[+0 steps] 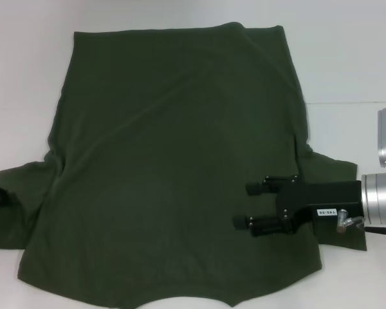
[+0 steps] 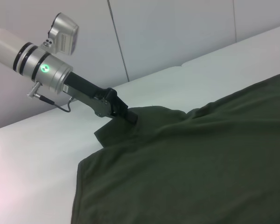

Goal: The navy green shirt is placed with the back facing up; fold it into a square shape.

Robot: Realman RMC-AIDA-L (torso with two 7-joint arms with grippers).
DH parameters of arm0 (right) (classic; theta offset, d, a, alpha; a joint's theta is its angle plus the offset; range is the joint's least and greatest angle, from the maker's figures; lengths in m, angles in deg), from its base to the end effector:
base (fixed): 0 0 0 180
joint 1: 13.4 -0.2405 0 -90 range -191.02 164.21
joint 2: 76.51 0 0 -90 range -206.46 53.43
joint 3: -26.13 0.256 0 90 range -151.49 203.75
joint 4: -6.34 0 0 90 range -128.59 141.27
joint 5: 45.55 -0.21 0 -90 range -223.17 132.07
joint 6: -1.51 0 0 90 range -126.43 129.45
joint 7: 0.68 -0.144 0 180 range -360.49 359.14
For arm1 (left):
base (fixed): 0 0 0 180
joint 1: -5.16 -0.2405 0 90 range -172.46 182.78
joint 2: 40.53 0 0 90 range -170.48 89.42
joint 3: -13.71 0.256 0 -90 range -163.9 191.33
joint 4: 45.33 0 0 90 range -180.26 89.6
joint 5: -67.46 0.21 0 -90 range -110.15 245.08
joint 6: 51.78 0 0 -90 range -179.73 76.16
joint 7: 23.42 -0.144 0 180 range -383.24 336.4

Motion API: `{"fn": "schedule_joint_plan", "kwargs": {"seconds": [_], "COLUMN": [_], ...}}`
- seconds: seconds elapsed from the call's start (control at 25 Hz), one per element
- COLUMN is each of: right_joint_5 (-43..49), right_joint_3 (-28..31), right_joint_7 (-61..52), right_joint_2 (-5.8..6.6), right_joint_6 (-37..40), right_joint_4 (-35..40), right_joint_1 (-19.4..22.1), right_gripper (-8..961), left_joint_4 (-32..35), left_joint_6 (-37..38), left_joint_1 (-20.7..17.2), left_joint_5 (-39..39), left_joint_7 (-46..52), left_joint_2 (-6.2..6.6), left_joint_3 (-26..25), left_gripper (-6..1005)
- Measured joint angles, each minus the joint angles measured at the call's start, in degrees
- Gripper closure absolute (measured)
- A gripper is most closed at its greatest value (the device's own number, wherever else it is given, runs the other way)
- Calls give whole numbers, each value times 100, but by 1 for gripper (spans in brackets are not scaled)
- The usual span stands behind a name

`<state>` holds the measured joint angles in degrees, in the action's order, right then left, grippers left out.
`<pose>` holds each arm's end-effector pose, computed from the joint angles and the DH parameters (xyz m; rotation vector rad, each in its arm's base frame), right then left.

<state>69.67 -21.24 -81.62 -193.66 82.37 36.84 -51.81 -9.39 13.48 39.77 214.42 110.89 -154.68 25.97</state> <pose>0.2377 0.3616 -0.0263 -2.8306 0.5882 0.5337 -0.3748 0.3613 0.0684 -1.6676 -1.8245 -0.4665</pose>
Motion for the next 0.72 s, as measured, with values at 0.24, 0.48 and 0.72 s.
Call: {"fn": "schedule_joint_plan", "kwargs": {"seconds": [0.24,0.48,0.72], "right_joint_5": [0,0,0], "right_joint_3": [0,0,0], "right_joint_7": [0,-3,-13], "right_joint_2": [0,0,0], "right_joint_6": [-11,-16,-18], "right_joint_4": [0,0,0], "right_joint_1": [11,35,57], "right_gripper": [39,38,38], "left_joint_4": [52,261,469], "left_joint_6": [29,258,422], "left_joint_1": [81,266,483], "left_joint_5": [3,291,898], "left_joint_7": [0,41,215], "left_joint_2": [67,239,413], "left_joint_3": [-25,-46,-61], "left_gripper": [996,996,995]}}
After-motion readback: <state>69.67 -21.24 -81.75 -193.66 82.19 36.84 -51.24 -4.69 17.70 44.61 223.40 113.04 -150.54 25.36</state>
